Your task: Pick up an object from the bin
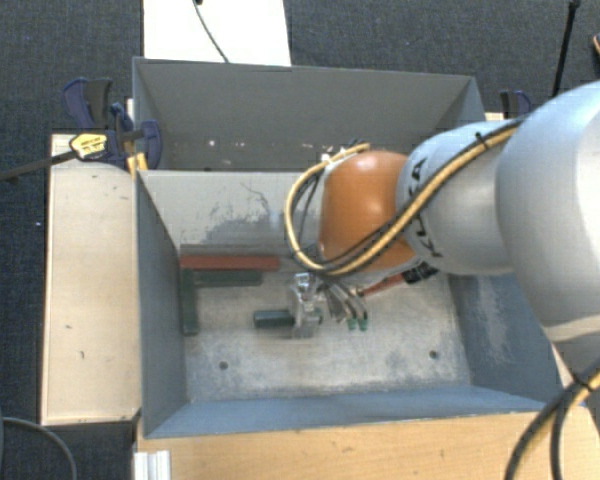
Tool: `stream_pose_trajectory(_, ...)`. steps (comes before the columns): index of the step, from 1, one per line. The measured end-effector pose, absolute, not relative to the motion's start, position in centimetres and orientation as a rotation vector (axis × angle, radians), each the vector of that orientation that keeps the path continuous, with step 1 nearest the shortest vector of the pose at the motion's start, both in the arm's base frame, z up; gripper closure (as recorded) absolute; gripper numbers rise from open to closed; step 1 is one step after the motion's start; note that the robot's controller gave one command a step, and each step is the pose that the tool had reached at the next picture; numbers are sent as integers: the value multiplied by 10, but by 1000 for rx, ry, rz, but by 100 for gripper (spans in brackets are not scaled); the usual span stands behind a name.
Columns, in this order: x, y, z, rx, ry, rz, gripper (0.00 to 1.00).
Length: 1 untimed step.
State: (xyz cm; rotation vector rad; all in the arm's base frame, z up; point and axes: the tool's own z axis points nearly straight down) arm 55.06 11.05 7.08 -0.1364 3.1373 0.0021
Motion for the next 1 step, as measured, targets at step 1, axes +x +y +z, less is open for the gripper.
stream_pose_trajectory(1, 538, 159, 218, 97, 3130, 7, 100)
